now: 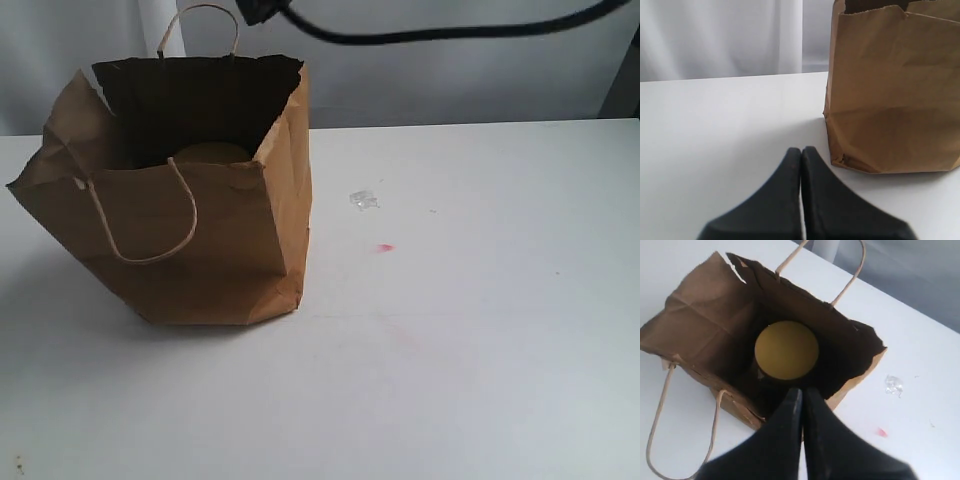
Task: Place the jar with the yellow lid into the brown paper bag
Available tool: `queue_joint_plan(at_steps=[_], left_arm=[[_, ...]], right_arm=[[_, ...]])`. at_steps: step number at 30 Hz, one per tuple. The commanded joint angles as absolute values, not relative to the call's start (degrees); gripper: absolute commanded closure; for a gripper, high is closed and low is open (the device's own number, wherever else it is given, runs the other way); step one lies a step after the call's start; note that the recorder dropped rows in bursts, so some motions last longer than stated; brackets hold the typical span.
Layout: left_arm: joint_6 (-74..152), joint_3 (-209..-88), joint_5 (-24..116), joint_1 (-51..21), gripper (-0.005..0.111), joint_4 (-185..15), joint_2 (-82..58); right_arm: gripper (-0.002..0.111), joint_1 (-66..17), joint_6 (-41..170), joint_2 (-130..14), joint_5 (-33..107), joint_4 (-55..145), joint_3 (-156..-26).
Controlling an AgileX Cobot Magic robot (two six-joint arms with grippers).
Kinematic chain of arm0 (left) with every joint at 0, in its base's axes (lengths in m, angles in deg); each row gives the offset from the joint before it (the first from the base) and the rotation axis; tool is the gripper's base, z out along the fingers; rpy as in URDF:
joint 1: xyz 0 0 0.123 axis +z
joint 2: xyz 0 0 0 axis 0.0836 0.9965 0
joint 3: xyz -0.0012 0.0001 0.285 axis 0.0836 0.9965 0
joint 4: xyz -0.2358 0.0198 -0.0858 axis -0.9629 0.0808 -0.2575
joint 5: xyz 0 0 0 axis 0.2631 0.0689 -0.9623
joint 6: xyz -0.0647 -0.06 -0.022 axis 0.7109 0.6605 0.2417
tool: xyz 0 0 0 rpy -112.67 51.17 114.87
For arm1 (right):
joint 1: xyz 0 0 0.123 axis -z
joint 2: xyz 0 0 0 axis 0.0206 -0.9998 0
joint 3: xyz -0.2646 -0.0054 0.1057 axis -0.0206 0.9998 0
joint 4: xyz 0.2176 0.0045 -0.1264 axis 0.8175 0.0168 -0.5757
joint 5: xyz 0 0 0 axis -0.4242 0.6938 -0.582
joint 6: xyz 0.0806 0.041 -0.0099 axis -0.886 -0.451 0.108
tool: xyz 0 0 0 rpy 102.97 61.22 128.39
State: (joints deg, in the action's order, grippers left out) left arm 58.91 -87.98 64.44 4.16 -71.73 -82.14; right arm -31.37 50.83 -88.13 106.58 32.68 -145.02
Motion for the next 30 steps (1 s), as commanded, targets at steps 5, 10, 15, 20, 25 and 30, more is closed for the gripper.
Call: queue_joint_plan(at_steps=[5, 10, 15, 20, 25, 30], left_arm=[[59.13, -88.10, 63.89, 3.88, 0.106, -71.95, -81.97], [59.13, -88.10, 63.89, 3.88, 0.106, -71.95, -81.97], [59.13, -88.10, 63.89, 3.88, 0.106, -71.95, -81.97], [59.13, -88.10, 63.89, 3.88, 0.106, -71.95, -81.97], [59.13, -88.10, 63.89, 3.88, 0.106, -71.95, -81.97], [59.13, -88.10, 63.89, 3.88, 0.106, -71.95, -81.97]], right_arm=[[0.108, -31.44, 52.03, -73.69, 107.40, 35.22, -142.35], [0.108, -31.44, 51.41, -61.27, 107.40, 37.32, -134.26], [0.108, -31.44, 49.61, -48.16, 107.40, 37.60, -120.52], [0.108, -31.44, 47.70, -33.11, 101.56, 42.30, -104.14], [0.108, -31.44, 47.70, -17.07, 80.28, 46.07, -77.95], [0.108, -31.44, 47.70, -16.49, 68.10, 47.95, -62.89]])
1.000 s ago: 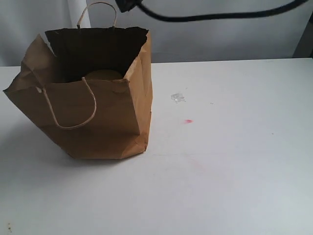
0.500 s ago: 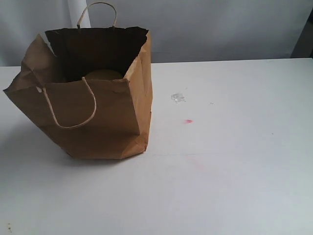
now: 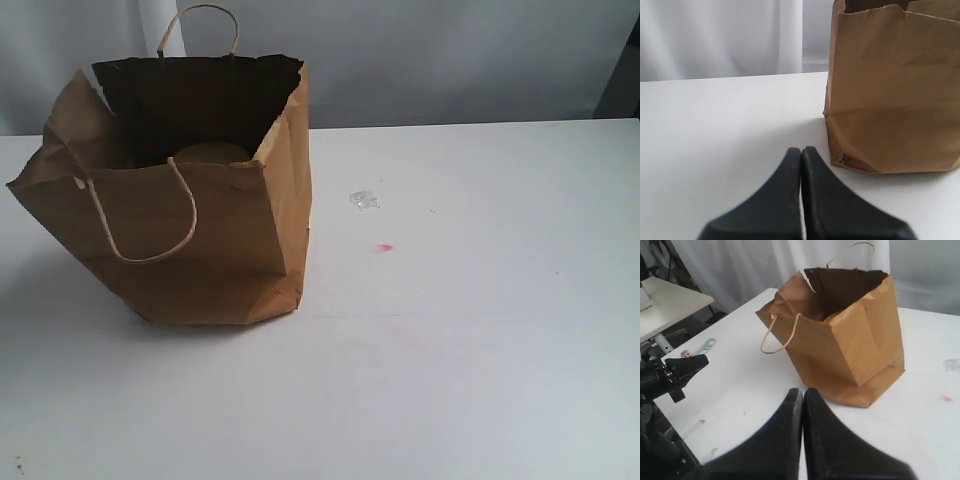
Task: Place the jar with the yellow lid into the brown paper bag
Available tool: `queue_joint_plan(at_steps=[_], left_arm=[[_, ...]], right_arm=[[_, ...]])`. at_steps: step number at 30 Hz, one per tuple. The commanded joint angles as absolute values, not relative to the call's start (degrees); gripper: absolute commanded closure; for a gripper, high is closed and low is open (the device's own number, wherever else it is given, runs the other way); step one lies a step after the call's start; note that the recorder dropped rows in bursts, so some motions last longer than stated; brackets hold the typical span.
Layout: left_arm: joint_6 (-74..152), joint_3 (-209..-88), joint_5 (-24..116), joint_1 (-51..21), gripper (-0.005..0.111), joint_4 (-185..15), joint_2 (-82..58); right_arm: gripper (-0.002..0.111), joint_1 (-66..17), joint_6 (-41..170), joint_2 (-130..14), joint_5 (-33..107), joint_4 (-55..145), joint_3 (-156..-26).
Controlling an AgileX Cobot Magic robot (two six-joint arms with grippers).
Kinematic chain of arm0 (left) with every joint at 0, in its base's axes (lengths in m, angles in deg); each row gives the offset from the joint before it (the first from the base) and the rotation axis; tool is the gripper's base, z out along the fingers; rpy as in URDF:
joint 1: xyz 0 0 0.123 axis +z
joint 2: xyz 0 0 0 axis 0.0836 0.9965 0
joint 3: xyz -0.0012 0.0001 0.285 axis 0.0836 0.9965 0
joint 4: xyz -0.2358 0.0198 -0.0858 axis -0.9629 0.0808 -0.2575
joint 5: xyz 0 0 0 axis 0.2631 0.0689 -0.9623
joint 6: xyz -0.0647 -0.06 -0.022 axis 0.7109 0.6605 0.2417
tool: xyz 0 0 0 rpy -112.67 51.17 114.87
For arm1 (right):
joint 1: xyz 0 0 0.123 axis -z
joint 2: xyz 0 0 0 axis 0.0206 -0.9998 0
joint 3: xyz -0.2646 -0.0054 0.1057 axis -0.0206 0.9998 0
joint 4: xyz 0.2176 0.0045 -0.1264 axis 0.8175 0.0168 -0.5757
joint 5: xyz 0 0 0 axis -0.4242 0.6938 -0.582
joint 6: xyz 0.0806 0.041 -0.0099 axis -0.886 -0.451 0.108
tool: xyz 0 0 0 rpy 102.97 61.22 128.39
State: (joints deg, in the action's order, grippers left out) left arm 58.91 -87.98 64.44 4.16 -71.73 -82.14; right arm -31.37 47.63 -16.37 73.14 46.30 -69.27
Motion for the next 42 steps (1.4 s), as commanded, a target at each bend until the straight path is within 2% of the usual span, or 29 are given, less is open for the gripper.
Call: queue_joint_plan(at_steps=[1, 13, 23, 25, 33, 42], left_arm=[[59.13, -88.10, 63.89, 3.88, 0.106, -71.95, -81.97], [59.13, -88.10, 63.89, 3.88, 0.106, -71.95, -81.97], [59.13, -88.10, 63.89, 3.88, 0.106, -71.95, -81.97], [59.13, -88.10, 63.89, 3.88, 0.106, -71.95, -81.97], [59.13, -88.10, 63.89, 3.88, 0.106, -71.95, -81.97], [59.13, -88.10, 63.89, 3.88, 0.106, -71.95, -81.97]], right_arm=[[0.108, -31.44, 47.70, -16.49, 68.10, 47.95, -61.29], [0.108, -30.66, 47.85, -15.71, 66.16, 41.80, -57.67], [0.108, -13.71, 48.99, -4.97, 34.44, 40.31, -40.07], [0.108, -10.84, 48.99, -2.82, 31.89, 40.31, -37.55], [0.108, -3.59, 49.99, 6.79, 32.27, 38.72, -30.37], [0.108, -2.74, 50.25, 10.88, 32.85, 38.49, -26.16]])
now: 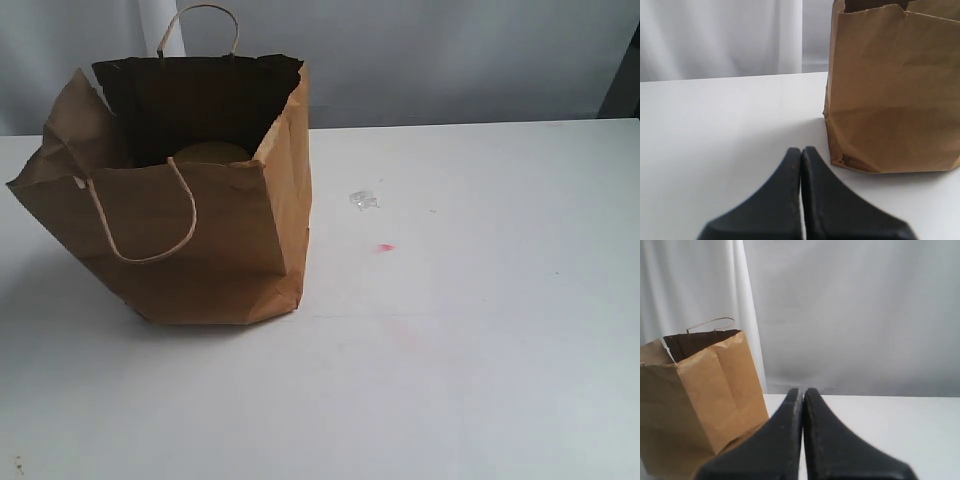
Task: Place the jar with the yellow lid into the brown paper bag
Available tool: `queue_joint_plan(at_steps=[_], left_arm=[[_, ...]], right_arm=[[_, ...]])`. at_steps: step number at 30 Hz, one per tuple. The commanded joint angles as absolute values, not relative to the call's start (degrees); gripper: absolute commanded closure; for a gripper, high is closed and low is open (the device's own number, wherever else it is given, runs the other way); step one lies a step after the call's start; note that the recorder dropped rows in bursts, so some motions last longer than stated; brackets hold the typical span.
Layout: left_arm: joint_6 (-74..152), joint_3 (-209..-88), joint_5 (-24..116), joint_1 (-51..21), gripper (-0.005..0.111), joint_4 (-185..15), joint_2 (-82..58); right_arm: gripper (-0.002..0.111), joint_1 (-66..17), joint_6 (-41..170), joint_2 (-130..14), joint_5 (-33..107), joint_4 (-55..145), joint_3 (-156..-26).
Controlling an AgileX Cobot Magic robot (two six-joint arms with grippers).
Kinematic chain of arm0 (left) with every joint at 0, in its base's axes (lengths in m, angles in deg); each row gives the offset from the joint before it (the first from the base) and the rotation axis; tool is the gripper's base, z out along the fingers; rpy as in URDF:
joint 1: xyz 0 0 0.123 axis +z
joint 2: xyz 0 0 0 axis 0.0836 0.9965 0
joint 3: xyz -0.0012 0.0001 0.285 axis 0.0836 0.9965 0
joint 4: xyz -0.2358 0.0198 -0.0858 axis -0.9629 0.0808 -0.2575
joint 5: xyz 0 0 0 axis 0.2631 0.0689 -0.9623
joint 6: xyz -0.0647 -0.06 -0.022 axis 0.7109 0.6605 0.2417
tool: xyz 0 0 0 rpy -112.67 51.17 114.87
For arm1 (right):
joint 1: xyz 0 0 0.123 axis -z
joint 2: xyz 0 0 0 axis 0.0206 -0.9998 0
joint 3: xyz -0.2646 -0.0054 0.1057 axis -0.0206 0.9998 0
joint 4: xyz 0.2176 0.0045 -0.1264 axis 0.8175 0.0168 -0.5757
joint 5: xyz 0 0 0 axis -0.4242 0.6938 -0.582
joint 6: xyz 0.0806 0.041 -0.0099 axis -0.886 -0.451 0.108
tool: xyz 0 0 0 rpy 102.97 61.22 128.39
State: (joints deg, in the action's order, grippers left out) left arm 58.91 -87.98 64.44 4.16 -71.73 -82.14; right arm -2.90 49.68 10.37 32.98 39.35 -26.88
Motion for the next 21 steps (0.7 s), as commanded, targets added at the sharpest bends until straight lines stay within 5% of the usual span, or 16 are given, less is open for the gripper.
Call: queue_joint_plan(at_steps=[1, 21], left_arm=[[59.13, -88.10, 63.89, 3.88, 0.106, -71.95, -81.97], [59.13, -88.10, 63.89, 3.88, 0.106, -71.95, -81.97]], right_arm=[[0.108, -2.74, 50.25, 10.88, 33.59, 38.49, -26.16], [0.108, -2.74, 50.25, 10.88, 35.15, 38.49, -26.16]])
